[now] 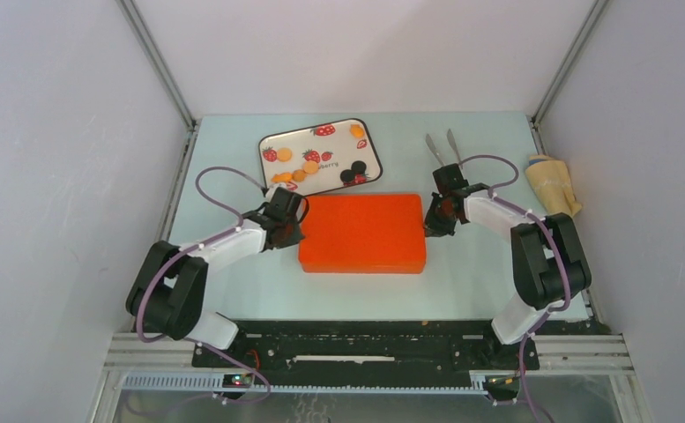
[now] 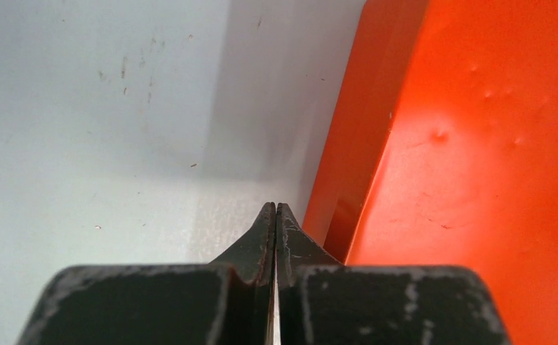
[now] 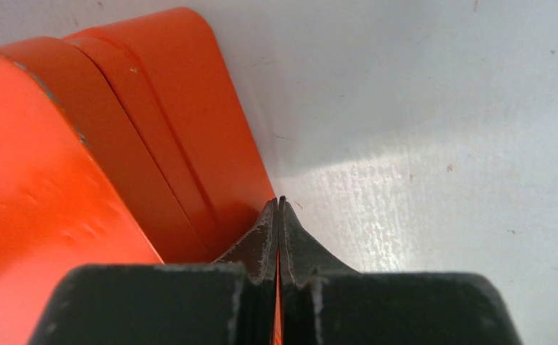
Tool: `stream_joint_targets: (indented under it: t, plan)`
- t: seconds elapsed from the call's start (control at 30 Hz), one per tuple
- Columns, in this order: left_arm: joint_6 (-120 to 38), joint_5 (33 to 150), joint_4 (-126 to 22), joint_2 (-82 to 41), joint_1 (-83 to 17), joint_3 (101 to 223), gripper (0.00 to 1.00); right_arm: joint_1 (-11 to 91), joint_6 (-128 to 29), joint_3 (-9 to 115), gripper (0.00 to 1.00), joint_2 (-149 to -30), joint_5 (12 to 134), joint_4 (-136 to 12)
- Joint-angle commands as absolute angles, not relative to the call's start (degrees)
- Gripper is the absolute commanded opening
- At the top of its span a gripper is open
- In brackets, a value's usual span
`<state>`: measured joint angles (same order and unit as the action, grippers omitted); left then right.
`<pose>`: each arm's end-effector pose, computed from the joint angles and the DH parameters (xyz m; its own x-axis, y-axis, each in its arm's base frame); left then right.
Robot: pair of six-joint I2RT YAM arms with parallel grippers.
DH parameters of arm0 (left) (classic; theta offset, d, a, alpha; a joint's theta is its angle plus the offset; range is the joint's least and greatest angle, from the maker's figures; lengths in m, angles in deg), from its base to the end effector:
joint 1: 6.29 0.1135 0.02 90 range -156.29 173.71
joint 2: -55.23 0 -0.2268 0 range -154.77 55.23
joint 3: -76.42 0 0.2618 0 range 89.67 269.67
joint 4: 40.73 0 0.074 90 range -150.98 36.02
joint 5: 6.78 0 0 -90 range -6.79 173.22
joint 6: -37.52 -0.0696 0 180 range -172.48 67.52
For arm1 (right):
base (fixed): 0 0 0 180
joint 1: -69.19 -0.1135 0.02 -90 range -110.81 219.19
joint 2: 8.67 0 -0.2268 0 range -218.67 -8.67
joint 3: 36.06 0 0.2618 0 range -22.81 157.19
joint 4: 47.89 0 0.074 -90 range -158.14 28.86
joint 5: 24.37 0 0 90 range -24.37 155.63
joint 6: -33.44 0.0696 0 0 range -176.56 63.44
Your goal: Pack the cookies
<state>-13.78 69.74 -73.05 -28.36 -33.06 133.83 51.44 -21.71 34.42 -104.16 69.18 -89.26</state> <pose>0.2784 -0.1223 0.1026 -0.8000 -0.2774 -0.5320 -0.2190 0.9605 -0.1716 0.3191 0.1067 0.0971 -0.9035 0.3096 -0.2964 0.2295 0.9335 0.2755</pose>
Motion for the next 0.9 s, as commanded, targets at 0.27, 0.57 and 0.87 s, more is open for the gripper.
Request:
stream_joint_targets:
  t: [0.27, 0.57, 0.87]
  plan:
    - [-8.3, 62.9, -78.0, -23.8, -35.1, 136.9, 0.0, 53.3, -14.1, 35.2, 0.0, -95.9, 59.6, -95.4]
    - [-11.3, 59.7, -78.1, -8.1, -34.3, 134.8, 0.0, 54.0, -17.1, 36.2, 0.0, -86.2, 53.1, -96.5]
    - [-11.7, 80.7, -60.9, -21.6, -39.4, 135.9, 0.0, 42.2, -29.0, 46.0, 0.0, -83.1, 47.8, -99.0]
